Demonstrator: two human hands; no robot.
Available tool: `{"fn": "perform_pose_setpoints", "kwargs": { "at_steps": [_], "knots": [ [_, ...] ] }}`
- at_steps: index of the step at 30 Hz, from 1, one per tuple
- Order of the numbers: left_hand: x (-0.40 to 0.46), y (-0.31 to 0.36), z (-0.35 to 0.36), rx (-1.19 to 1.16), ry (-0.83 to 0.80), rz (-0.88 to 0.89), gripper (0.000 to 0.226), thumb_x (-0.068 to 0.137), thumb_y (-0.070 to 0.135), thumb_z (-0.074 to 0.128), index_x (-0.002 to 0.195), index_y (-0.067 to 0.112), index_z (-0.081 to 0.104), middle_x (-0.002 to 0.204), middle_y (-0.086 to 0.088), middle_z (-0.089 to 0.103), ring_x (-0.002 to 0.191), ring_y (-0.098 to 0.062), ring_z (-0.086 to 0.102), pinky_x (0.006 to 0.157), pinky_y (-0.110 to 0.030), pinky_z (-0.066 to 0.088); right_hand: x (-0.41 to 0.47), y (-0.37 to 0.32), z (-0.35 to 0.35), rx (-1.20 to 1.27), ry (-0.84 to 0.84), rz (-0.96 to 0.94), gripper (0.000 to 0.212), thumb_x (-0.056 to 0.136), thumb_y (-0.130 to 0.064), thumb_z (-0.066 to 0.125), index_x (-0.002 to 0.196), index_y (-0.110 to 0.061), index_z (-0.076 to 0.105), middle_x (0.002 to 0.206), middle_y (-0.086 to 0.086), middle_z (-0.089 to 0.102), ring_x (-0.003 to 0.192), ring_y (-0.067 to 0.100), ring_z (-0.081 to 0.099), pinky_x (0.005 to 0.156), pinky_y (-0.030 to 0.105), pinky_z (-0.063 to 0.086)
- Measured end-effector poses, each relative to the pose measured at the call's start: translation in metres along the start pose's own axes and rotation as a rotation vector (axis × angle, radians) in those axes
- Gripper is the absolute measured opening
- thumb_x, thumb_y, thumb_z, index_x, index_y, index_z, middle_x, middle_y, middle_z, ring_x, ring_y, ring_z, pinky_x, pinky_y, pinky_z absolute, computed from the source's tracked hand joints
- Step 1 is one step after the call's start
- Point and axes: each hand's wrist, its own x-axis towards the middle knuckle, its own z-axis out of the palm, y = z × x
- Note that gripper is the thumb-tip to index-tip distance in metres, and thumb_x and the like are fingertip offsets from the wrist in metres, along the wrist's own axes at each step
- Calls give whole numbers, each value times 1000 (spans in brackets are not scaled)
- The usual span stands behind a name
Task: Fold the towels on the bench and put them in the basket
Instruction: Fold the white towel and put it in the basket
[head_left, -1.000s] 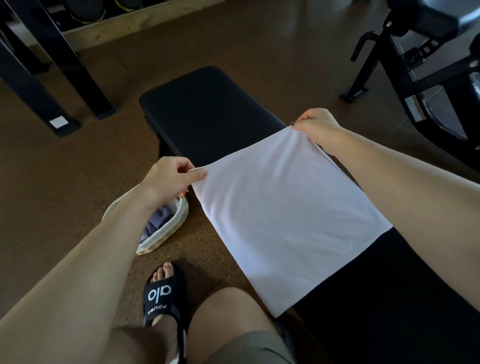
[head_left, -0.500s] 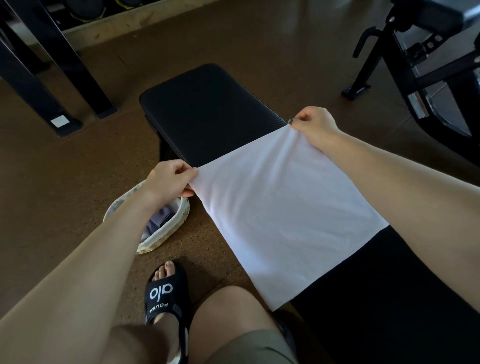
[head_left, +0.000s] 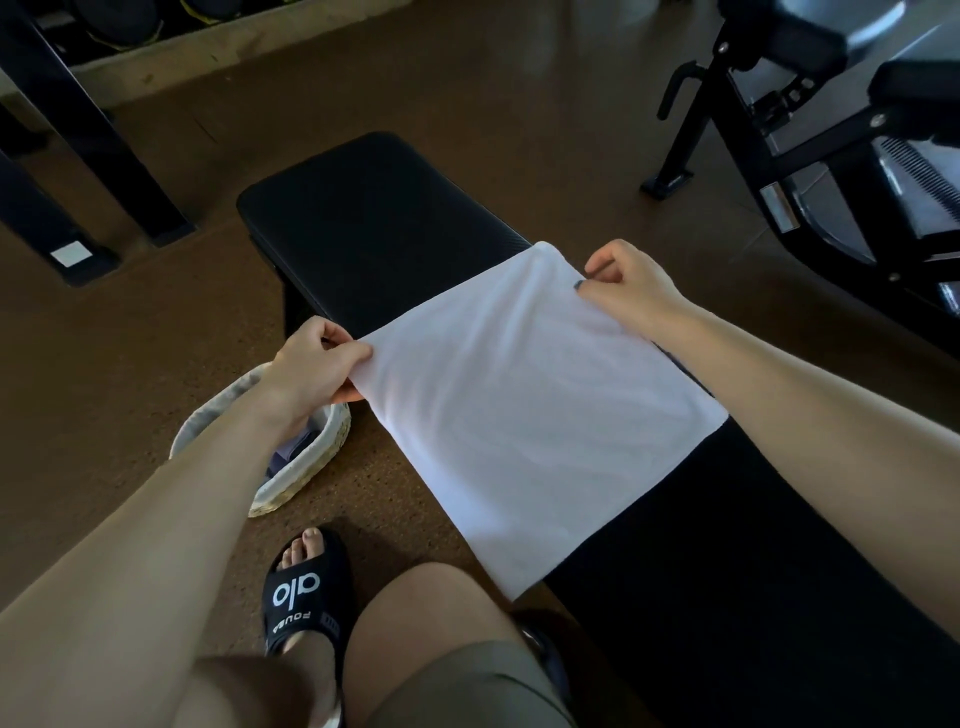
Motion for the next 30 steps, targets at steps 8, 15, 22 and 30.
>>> {"fn": "perform_pose_setpoints", "kwargs": {
  "at_steps": [8,15,22,30],
  "knots": [
    [-3,2,-2,-26,2,-1,32,94,25,70,119,15,53,114,-8,57,102,-25,64,71,-36,60,-6,8,-17,-96,-118,-42,14,88,-21,74,100,-20,66,97,5,70,93,23,67,71,31,49],
    [-4,-1,-7,-51,-73,-10,28,93,14,70,114,18,52,121,-12,59,106,-27,66,76,-39,61,2,-2,-17,-91,-203,62,11,88,-24,74,98,-23,70,106,-1,66,98,15,62,75,29,52],
    [-2,-1,-9,-5,-79,21,30,95,13,69,119,16,52,119,-12,60,103,-27,66,69,-34,59,12,-10,-19,-132,-297,165,27,91,-24,73,115,-12,74,116,3,63,111,21,56,86,35,45],
    [-3,1,-8,0,-58,19,25,96,11,69,117,11,55,114,-12,59,101,-26,67,78,-39,61,18,-9,-25,-137,-307,214,21,96,-25,69,111,-11,72,109,10,69,100,23,66,75,29,52]
  ]
}}
